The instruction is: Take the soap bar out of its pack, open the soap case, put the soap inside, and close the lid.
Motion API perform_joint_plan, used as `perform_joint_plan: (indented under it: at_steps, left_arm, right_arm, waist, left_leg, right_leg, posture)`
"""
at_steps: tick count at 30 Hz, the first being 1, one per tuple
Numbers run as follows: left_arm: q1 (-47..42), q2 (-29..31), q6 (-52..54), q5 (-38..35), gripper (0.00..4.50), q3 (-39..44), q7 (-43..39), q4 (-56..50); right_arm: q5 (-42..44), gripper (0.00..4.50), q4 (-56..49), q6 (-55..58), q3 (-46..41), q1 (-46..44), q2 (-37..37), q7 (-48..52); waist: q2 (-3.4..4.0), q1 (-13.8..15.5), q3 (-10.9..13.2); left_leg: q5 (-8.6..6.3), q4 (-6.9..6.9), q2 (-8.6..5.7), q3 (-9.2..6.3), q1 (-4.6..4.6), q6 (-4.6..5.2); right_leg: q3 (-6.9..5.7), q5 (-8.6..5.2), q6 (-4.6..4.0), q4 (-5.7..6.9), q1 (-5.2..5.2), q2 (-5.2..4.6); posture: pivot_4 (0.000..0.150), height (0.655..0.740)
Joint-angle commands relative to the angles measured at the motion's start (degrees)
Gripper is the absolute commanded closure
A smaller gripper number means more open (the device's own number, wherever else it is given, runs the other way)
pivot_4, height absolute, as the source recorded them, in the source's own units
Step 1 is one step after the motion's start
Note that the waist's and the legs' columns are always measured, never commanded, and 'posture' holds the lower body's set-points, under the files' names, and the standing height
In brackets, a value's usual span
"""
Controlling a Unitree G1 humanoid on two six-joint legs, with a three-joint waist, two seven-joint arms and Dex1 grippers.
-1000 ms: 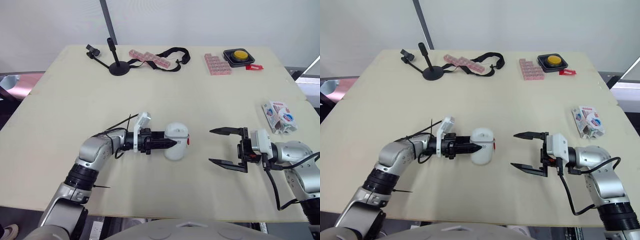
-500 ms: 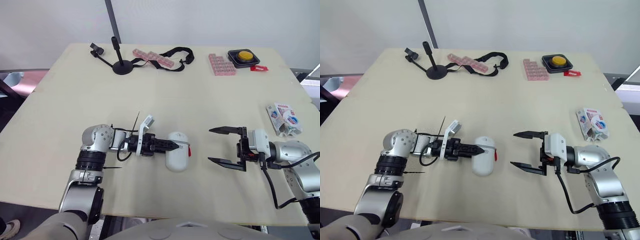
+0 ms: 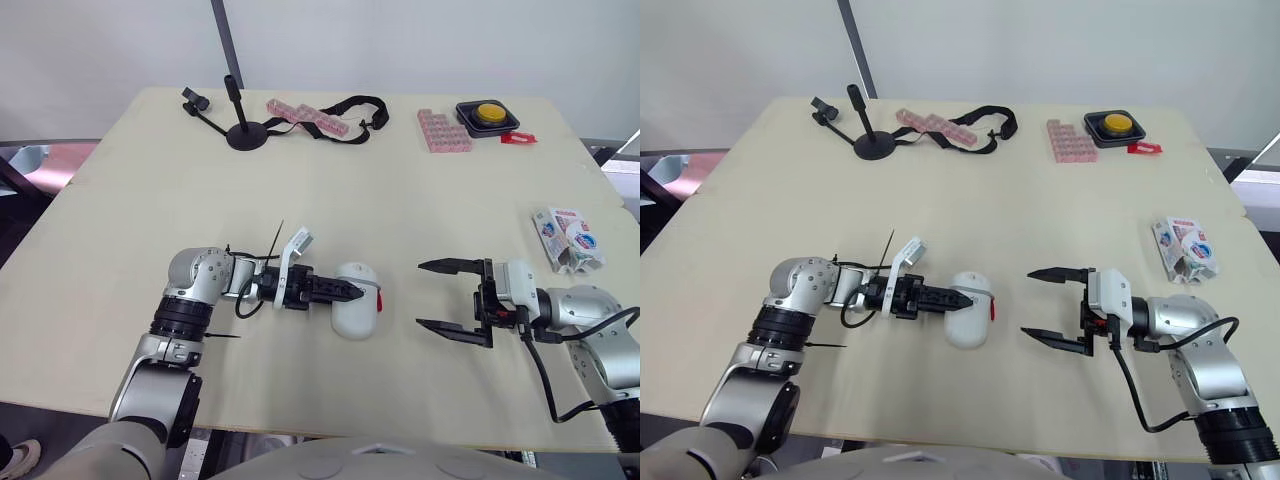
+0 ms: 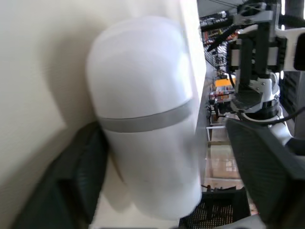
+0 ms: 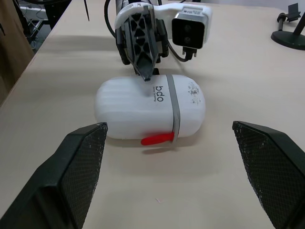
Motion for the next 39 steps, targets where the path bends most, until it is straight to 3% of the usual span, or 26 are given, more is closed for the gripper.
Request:
perform_joint_plan:
  at_steps: [1, 9, 15, 19, 21, 25, 32, 39]
  left_arm:
    - [0.49, 3.13, -3.85, 4.66, 0.02, -0.97, 1.49, 0.86]
    - [1.52, 12.42, -8.33, 4.32, 0.02, -2.95, -4.32, -3.79]
    - [5.58, 20.89, -30.99, 12.93, 0.02, -4.97, -13.67, -8.96]
    - [9.70, 20.17, -49.06, 20.17, 0.02, -2.69, -13.06, -7.76]
    - [12.76, 17.87, -59.66, 23.60, 0.02, 0.34, -9.14, -7.65]
    - [17.49, 13.02, -70.72, 27.84, 0.02, 4.17, -1.56, -8.12]
    - [23.22, 8.63, -72.81, 29.53, 0.02, 4.96, 4.06, -11.96]
    - [25.45, 10.68, -70.52, 27.19, 0.02, 5.63, 1.07, -16.04]
  right_arm:
    - [0.74, 0.00, -1.41, 0.16, -0.32, -0.43, -0.24, -0.10]
    - [1.37, 0.00, 0.52, 1.79, -2.02, -1.11, -0.92, -0.42]
    - [1.99, 0.00, 3.58, 2.69, -4.74, 0.39, 0.35, -3.50]
    - [0.97, 0.00, 5.75, 0.43, -6.61, 3.16, 2.70, -6.75]
    - [0.21, 0.00, 6.11, -1.51, -7.89, 5.43, 4.82, -9.81]
    - [-0.91, 0.00, 5.48, -4.84, -10.06, 9.30, 8.15, -14.67]
    - [-0.97, 0.00, 3.88, -6.52, -11.33, 12.67, 10.17, -18.76]
    - [0.50, 0.00, 3.17, -7.15, -9.89, 14.59, 7.54, -13.34]
  waist:
    - [-0.02, -0.12, 0.03]
    - [0.05, -1.21, 0.13]
    - [0.16, -0.84, 0.44]
    - [0.18, 0.10, 0.49]
    - [0.18, 0.38, 0.49]
    - [0.15, 0.26, 0.51]
    - [0.11, -0.66, 0.54]
    - [0.10, -0.81, 0.55]
  left_leg:
    - [0.00, -0.02, -0.03, 0.00, 0.10, 0.01]
    - [0.18, -0.58, -0.02, 0.01, 0.19, -0.11]
    - [0.17, -0.73, -0.03, -0.04, -0.10, -0.13]
    - [0.14, -0.72, -0.05, -0.11, -0.29, -0.12]
    - [0.14, -0.67, -0.05, -0.19, -0.28, -0.12]
    - [0.13, -0.53, -0.02, -0.22, -0.41, -0.11]
    - [0.17, -0.52, 0.02, -0.21, -0.29, -0.09]
    - [0.22, -0.51, 0.02, -0.21, -0.30, -0.06]
  right_leg:
    - [0.01, 0.00, 0.00, 0.00, 0.07, -0.02]
    - [0.00, 0.00, -0.01, -0.27, 0.07, 0.08]
    - [-0.18, 0.01, 0.01, -0.74, 0.03, 0.12]
    - [-0.39, 0.02, 0.03, -0.74, -0.01, 0.22]
    - [-0.58, 0.02, 0.03, -0.75, -0.05, 0.20]
    - [-0.82, 0.01, 0.04, -0.71, -0.06, 0.13]
    - [-0.78, 0.01, 0.04, -0.63, -0.04, -0.09]
    - [-0.73, 0.01, 0.03, -0.53, -0.04, -0.08]
  posture:
    - [0.150, 0.7395]
    - [0.150, 0.7395]
    - [0.150, 0.7395]
    - [0.150, 0.7395]
    - [0.150, 0.7395]
    - [0.150, 0.7395]
    - [0.150, 0.7395]
    - [0.150, 0.7395]
